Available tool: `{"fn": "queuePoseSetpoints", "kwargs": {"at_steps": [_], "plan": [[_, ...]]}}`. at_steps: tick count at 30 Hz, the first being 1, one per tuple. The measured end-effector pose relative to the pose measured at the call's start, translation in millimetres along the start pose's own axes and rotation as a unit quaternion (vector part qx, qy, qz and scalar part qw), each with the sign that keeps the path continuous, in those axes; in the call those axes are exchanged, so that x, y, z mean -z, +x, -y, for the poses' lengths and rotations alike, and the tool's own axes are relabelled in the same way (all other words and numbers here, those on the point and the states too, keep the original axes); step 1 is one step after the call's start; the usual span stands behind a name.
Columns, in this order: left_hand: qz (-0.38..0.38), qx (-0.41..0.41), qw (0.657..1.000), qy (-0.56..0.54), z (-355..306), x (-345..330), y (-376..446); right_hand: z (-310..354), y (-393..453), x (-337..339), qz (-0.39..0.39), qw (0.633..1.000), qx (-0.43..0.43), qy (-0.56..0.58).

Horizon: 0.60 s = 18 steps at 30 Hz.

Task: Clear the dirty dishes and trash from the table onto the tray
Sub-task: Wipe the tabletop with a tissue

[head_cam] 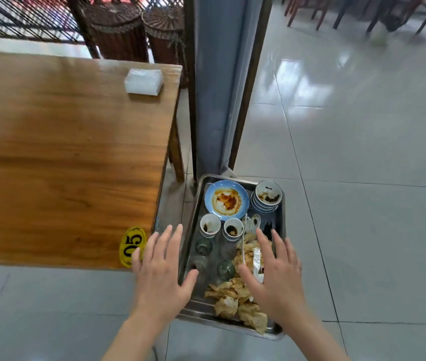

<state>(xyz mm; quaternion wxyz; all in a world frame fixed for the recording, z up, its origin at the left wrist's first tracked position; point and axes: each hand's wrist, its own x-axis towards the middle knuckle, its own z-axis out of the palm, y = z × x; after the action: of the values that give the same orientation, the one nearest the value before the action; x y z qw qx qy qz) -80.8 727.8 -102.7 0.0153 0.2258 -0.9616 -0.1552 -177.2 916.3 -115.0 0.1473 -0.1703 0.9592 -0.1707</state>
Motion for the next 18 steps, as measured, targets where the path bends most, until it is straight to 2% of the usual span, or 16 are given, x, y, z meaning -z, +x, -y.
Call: {"fn": "queuePoseSetpoints", "kwargs": {"at_steps": [6, 15, 18], "plan": [[-0.001, 0.07, 0.997, 0.011, 37, 95, -17, 61, -14, 54, 0.007, 0.994, 0.083, -0.064], [-0.116, 0.109, 0.987, -0.031, 117, 228, -34, 194, -16, 102, -0.006, 0.977, 0.192, -0.097], [-0.119, 0.127, 0.984, -0.031, 158, 261, -41, 237, -15, 107, -0.015, 0.975, 0.195, -0.101]]}}
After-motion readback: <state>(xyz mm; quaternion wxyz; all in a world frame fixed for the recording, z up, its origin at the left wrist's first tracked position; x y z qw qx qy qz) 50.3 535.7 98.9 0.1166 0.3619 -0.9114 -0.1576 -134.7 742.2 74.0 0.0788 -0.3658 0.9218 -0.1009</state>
